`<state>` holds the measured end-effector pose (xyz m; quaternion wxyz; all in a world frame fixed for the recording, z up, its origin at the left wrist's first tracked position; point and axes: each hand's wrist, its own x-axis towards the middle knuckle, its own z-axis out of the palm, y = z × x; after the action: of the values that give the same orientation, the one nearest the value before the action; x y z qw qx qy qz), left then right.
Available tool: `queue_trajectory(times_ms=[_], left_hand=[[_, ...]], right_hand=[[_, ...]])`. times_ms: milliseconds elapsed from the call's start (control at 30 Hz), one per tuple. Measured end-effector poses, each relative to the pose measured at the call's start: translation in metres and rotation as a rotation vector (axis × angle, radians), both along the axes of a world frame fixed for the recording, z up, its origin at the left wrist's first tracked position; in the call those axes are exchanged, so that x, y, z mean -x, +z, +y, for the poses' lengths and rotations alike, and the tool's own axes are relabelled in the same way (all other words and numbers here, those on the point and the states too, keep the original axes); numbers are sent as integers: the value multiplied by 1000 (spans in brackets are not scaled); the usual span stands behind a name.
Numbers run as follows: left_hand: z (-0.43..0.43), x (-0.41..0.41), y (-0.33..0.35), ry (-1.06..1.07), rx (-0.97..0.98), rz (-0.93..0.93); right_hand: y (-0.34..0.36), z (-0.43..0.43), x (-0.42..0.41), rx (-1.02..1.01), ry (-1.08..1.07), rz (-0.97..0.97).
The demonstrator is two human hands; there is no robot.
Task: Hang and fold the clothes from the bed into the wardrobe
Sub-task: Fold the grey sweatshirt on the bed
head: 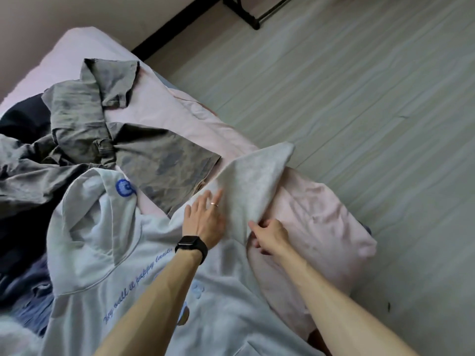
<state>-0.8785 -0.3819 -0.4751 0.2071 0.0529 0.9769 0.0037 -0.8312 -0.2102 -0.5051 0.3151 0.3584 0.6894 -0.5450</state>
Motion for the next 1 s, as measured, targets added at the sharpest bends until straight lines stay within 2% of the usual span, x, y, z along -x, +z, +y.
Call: queue_trajectory(times_ms=[67, 133, 200, 300, 400, 467, 567, 700, 833, 900, 967, 1000], left_hand=[[-15, -10, -7, -35, 39, -73], [-20, -11, -10, -8, 34, -79], [-20, -8, -11, 3, 34, -107], [-19, -6, -9, -43, 82, -175], [-13, -5, -7, -29, 72, -144], [-3, 4, -7, -7, 19, -111], [13, 27, -10, 16, -40, -91], [42, 70, -22, 3, -104, -81], [75, 121, -37, 91, -103, -150], [88, 145, -41, 195, -189, -151], [100, 161, -45, 173, -226, 3], [102, 164, -47, 120, -178, 105]], right_hand=[[4, -8, 2, -167, -41, 137], [7, -8, -2, -383, -199, 345], [3, -2, -11, -458, -271, 387], [-7, 6, -22, -266, -144, 191], [-9, 12, -23, -158, -69, 162], [-9, 20, -10, -130, -182, 133], [-12, 37, 26, 33, -434, 74], [-22, 61, 82, 127, -573, -19], [-44, 95, 129, 426, -797, -121], [-49, 113, 142, 550, -879, -108], [-55, 127, 151, 548, -925, -35], [-58, 129, 153, 474, -910, 25]])
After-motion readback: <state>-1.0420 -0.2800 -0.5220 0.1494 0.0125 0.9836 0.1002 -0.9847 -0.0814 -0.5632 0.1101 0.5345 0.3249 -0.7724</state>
